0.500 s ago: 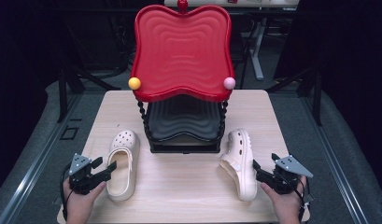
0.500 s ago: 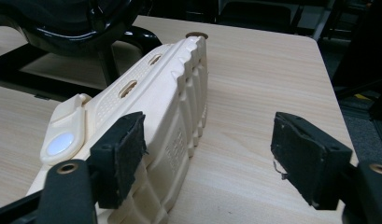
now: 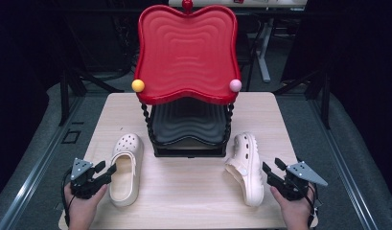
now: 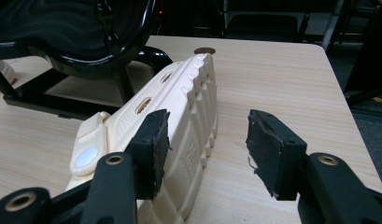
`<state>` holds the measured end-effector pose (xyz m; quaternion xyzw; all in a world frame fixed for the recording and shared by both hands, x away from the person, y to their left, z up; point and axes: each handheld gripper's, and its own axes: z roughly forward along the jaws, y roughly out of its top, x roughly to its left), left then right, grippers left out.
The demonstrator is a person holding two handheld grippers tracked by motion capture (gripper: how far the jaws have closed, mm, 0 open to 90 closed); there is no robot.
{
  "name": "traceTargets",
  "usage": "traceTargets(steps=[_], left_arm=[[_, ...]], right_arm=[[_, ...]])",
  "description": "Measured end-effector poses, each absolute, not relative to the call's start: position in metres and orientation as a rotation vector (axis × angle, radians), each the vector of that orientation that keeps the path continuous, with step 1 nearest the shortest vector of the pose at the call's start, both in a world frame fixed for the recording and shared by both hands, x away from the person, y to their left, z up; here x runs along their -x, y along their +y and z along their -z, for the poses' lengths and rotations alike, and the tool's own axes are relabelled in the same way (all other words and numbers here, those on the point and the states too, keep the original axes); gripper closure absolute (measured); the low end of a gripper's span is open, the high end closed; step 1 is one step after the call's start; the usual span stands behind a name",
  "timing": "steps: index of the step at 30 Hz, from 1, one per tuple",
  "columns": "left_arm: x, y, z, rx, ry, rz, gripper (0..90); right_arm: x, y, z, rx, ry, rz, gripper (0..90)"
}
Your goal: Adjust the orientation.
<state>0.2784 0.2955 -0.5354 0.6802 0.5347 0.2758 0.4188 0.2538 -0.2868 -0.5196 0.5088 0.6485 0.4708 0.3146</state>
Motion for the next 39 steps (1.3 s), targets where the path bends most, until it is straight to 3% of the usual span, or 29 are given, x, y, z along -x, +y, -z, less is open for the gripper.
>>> traceTargets(steps=[4, 25, 39], left_arm=[[-0.281, 0.295, 0.537, -1.722, 1.352, -0.726, 63.1], [-0.308, 0.268, 0.54, -1.849, 1.333, -0.89, 72.0], [-0.285, 0.259, 0.532, -1.866, 1.341, -0.822, 74.7]], right_arm=[[-0.254, -0.289, 0.52, -1.361, 1.695, -1.256, 49.6], [-0.26, -0.29, 0.525, -1.438, 1.674, -1.289, 50.4], [-0.255, -0.293, 0.523, -1.426, 1.673, -1.292, 53.4]])
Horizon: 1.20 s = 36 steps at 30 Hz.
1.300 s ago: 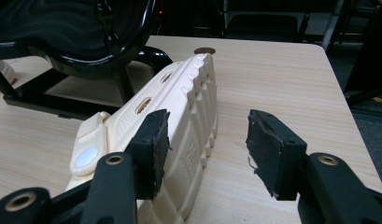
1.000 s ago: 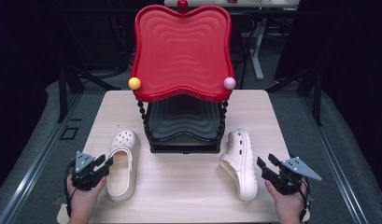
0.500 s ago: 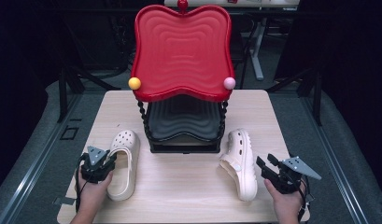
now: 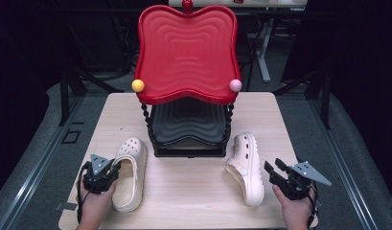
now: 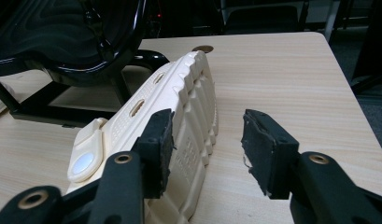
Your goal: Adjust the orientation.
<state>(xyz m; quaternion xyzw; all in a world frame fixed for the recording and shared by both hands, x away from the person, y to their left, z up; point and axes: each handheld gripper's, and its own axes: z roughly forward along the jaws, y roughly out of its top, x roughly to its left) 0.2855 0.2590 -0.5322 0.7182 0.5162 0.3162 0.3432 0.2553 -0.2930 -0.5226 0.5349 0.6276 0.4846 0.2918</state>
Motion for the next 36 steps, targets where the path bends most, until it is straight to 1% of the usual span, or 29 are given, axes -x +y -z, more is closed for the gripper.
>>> traceTargets(steps=[1, 4, 8, 10, 11, 14, 16, 24, 27, 36], left_arm=[[-0.283, 0.259, 0.531, -1.866, 1.342, -0.82, 74.7], [-0.274, 0.257, 0.529, -1.865, 1.338, -0.813, 74.7], [-0.272, 0.252, 0.529, -1.889, 1.331, -0.813, 74.7], [-0.273, 0.251, 0.532, -1.897, 1.325, -0.805, 74.6], [-0.273, 0.25, 0.532, -1.902, 1.318, -0.808, 74.3], [-0.274, 0.25, 0.533, -1.914, 1.298, -0.787, 72.4], [-0.274, 0.25, 0.533, -1.912, 1.295, -0.778, 70.6], [-0.274, 0.251, 0.532, -1.895, 1.274, -0.759, 65.0], [-0.273, 0.253, 0.532, -1.885, 1.269, -0.751, 63.1], [-0.274, 0.255, 0.533, -1.884, 1.252, -0.75, 61.6]], right_arm=[[-0.254, -0.291, 0.521, -1.403, 1.685, -1.274, 56.0], [-0.251, -0.284, 0.518, -1.328, 1.714, -1.203, 57.1], [-0.245, -0.27, 0.515, -1.213, 1.734, -1.116, 55.9], [-0.243, -0.261, 0.513, -1.152, 1.749, -1.071, 58.3], [-0.243, -0.257, 0.513, -1.135, 1.757, -1.058, 62.0], [-0.247, -0.25, 0.513, -1.108, 1.829, -1.068, 81.0], [-0.25, -0.248, 0.513, -1.115, 1.858, -1.074, 85.0], [-0.256, -0.244, 0.518, -1.147, 1.905, -1.076, 85.9], [-0.255, -0.246, 0.518, -1.15, 1.907, -1.065, 89.1], [-0.253, -0.263, 0.518, -1.213, 1.861, -1.092, 90.0]])
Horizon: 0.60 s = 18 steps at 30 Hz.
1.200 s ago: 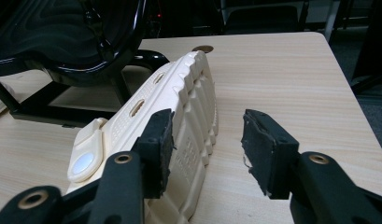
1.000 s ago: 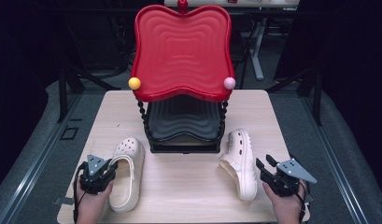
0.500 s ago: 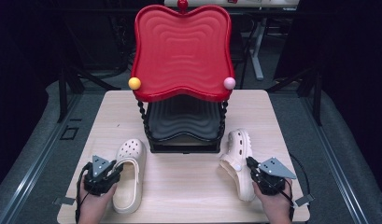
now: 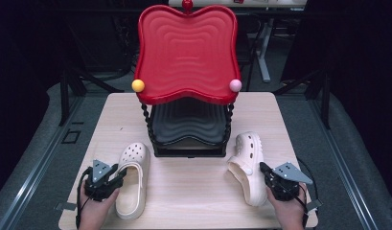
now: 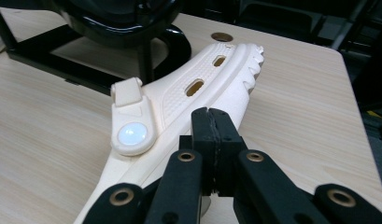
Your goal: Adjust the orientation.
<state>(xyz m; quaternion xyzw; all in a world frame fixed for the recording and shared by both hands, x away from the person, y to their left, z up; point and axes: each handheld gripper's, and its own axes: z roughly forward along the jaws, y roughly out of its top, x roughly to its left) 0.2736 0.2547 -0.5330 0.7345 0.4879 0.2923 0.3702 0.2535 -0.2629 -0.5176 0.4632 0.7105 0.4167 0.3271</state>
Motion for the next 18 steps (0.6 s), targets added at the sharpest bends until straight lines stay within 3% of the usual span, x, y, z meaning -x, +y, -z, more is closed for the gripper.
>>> traceTargets(steps=[18], left_arm=[[-0.274, 0.254, 0.533, -1.888, 1.25, -0.757, 60.4]], right_arm=[[-0.263, -0.315, 0.529, -1.463, 1.764, -1.053, 90.0]])
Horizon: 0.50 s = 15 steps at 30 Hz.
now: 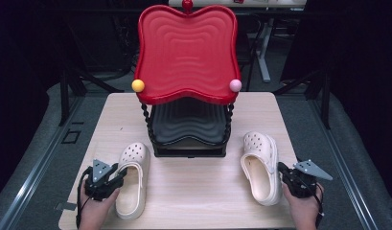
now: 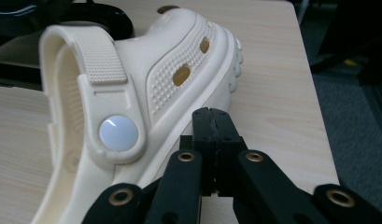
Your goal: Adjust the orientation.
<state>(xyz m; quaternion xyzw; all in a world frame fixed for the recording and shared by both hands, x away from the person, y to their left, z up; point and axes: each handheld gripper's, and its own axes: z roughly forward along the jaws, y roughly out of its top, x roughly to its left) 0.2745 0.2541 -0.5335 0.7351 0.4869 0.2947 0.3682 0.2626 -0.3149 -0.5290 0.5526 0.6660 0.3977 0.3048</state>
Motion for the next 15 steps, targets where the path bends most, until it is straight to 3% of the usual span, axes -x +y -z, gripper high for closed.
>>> traceTargets(steps=[9, 15], left_arm=[[-0.275, 0.254, 0.534, -1.891, 1.25, -0.762, 60.5], [-0.275, 0.254, 0.534, -1.889, 1.251, -0.761, 60.5]], right_arm=[[-0.281, -0.338, 0.558, -1.748, 1.784, -1.125, 90.0], [-0.279, -0.335, 0.551, -1.712, 1.741, -1.064, 90.0]])
